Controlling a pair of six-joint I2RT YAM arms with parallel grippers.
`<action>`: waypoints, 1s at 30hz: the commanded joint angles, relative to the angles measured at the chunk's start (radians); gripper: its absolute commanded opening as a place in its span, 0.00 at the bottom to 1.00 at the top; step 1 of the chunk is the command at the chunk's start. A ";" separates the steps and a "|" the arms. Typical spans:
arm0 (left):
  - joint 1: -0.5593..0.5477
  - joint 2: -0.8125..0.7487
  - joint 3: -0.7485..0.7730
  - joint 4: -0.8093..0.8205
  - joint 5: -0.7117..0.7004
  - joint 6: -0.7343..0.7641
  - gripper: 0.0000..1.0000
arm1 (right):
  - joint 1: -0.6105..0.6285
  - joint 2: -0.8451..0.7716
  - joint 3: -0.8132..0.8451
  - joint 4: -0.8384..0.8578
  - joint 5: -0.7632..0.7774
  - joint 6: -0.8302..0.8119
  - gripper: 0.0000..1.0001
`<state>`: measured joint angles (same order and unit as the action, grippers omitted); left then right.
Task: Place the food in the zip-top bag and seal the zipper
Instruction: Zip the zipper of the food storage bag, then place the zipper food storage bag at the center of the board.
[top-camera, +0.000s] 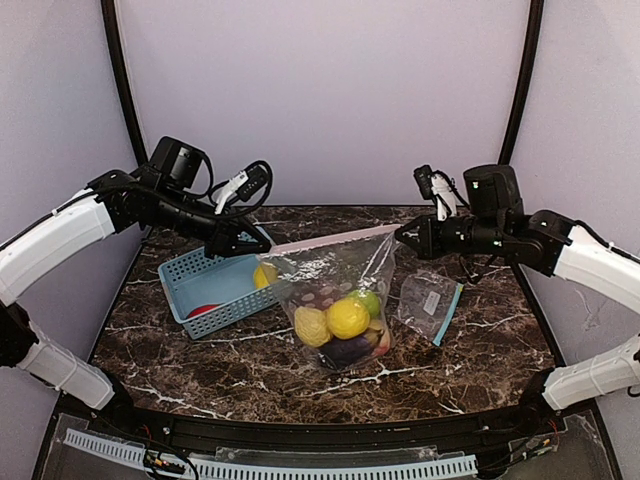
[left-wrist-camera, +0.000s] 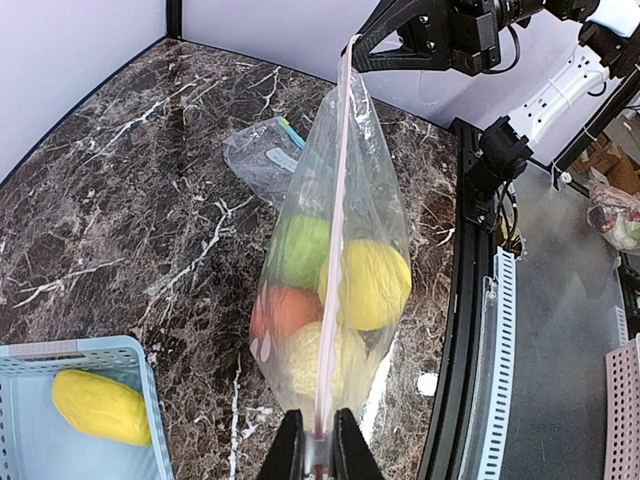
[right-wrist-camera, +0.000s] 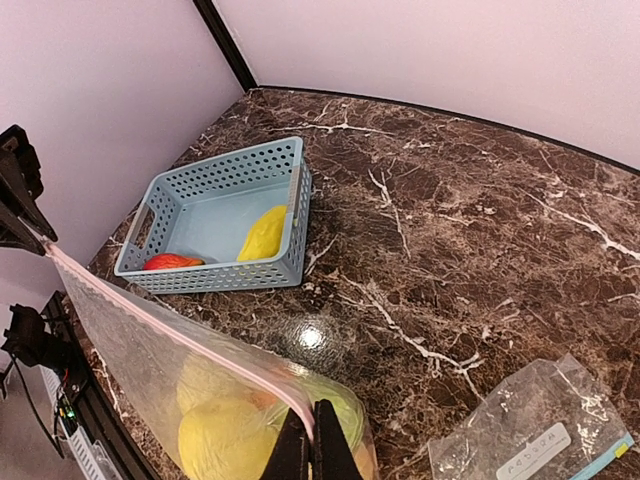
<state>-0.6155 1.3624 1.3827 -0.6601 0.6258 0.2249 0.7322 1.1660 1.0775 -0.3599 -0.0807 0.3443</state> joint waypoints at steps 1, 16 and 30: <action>0.021 -0.042 -0.029 -0.088 -0.023 0.011 0.01 | -0.041 -0.035 -0.014 -0.007 0.102 0.020 0.00; 0.028 -0.002 -0.054 0.092 0.031 -0.100 0.01 | -0.048 0.000 0.045 0.004 0.072 0.004 0.00; 0.080 0.185 0.096 0.368 -0.081 -0.315 0.01 | -0.125 0.262 0.318 0.090 0.107 -0.112 0.00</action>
<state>-0.5735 1.5074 1.4235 -0.4183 0.5789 0.0219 0.6514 1.3666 1.3193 -0.3588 0.0334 0.2764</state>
